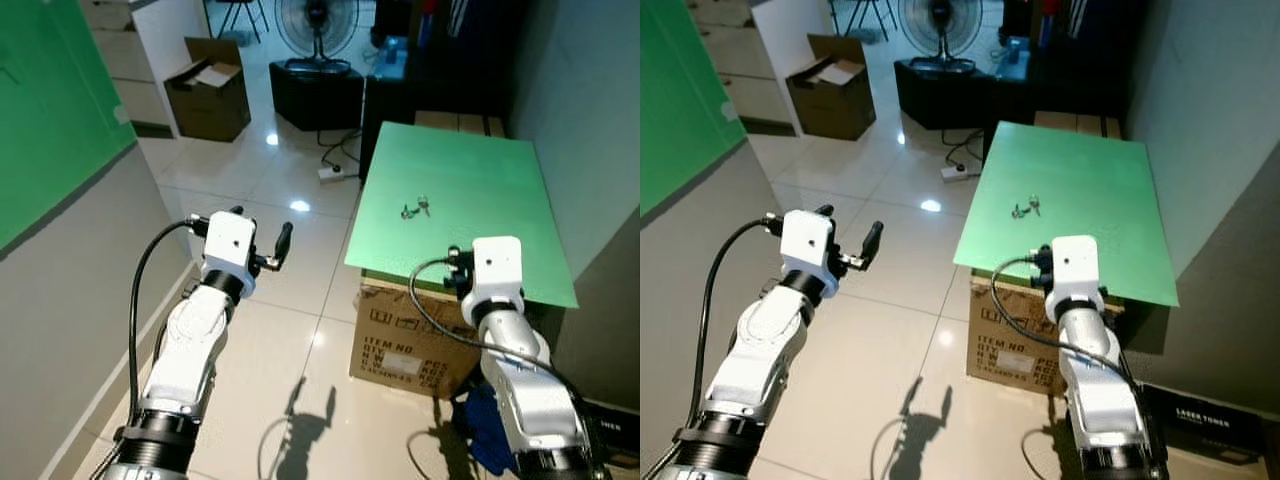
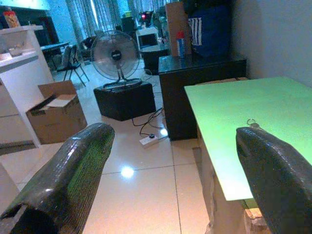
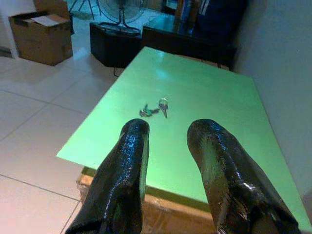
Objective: Hang keys on a hook
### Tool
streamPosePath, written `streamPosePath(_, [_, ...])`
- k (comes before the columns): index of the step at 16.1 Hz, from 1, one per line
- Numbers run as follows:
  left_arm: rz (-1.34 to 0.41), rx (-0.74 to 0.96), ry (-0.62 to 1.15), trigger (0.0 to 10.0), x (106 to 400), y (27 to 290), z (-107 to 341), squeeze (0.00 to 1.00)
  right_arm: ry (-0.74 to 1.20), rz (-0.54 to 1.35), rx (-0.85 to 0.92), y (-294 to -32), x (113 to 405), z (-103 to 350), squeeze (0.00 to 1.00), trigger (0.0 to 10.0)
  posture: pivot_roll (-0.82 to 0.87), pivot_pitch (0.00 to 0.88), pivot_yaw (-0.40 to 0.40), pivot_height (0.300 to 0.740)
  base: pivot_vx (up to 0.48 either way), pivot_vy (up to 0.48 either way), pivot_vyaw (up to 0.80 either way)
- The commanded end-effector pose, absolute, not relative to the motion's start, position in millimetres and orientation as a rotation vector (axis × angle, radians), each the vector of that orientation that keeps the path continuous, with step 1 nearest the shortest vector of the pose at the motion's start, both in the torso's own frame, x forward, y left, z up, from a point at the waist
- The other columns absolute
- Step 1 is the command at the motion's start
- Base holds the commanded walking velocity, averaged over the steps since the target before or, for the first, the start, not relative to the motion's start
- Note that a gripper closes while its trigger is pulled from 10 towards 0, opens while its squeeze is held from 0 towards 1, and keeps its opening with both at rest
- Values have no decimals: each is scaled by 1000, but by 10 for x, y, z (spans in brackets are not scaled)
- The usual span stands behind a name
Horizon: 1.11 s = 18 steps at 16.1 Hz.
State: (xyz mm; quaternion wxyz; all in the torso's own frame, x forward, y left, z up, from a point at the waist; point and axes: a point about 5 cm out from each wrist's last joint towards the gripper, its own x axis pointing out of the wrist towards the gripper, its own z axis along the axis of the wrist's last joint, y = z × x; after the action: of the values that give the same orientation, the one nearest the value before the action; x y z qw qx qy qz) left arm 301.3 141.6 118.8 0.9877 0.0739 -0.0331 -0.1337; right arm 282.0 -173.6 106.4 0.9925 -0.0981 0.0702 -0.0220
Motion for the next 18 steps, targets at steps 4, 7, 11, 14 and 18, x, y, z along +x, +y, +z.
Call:
streamPosePath(4, [-288, 131, -40, 10000, 2911, 1448, 1119, 0, 141, 4, -154, -1627, 2890, 1094, 0, 10000, -68, 0, 22, 740, 140, 0, -245])
streamPosePath(7, [-291, 128, -49, 10000, 2929, 1448, 1152, 0, 142, 2, -156, -1634, 2902, 1089, 0, 10000, -67, 0, 26, 740, 323, 0, -740])
streamPosePath(11, [-316, 134, -48, 10000, 2920, 1425, 1163, 0, 145, -6, -170, -1636, 2891, 1072, 0, 10000, -59, 0, 37, 740, 333, 0, -117])
streamPosePath(14, [-324, 147, -45, 10000, 2930, 1460, 1172, 0, 141, 12, -182, -1577, 2890, 1054, 0, 10000, -64, 0, 51, 740, 333, 0, 0])
streamPosePath(18, [-338, 151, -42, 10000, 2943, 1443, 1175, 0, 146, -3, -178, -1604, 2860, 1035, 0, 10000, -67, 0, 58, 740, 334, 0, 0])
